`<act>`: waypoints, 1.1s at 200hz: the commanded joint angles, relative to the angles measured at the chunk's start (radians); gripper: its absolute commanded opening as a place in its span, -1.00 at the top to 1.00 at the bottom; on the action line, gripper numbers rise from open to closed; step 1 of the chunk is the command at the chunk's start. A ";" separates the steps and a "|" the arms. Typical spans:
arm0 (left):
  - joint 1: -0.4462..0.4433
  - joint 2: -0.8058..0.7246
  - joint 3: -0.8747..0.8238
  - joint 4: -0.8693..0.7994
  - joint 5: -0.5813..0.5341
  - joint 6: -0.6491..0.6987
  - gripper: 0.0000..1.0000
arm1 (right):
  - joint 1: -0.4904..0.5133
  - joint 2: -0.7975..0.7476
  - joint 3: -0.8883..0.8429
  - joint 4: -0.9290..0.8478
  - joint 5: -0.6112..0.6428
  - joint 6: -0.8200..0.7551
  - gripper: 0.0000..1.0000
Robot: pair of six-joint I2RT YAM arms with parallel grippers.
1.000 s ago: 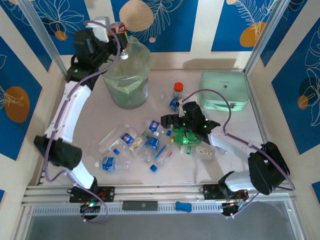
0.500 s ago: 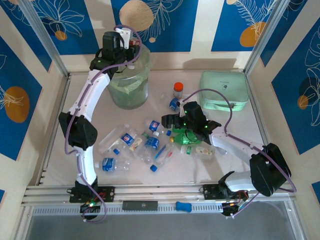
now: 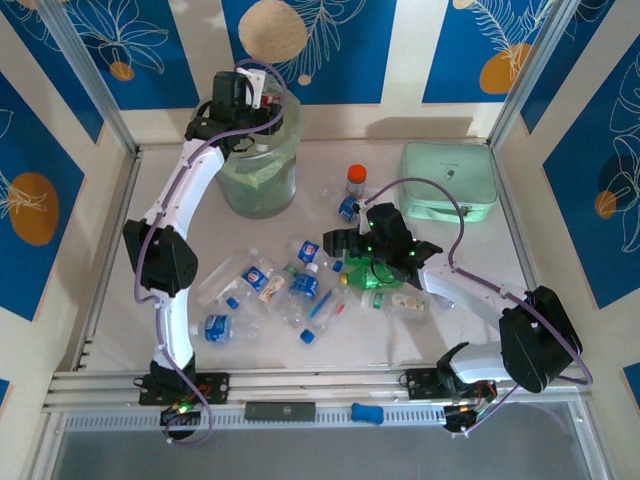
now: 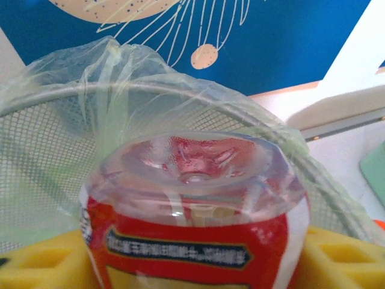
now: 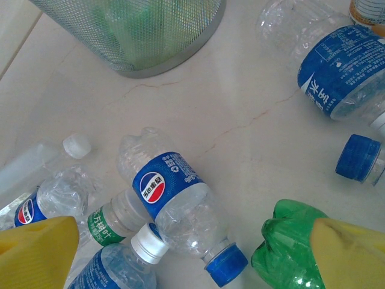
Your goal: Put the plastic bottles in the bin
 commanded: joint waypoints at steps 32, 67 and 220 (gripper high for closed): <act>-0.004 -0.072 -0.007 -0.008 0.001 -0.014 -1.00 | 0.000 -0.021 0.008 -0.017 0.021 0.002 -0.98; -0.006 -0.184 -0.113 0.045 0.043 -0.051 -0.99 | -0.004 -0.026 0.030 -0.067 0.050 -0.001 -0.98; -0.034 -0.979 -1.372 0.627 0.228 -0.475 -0.99 | -0.181 0.365 0.592 -0.622 -0.050 -0.421 -0.98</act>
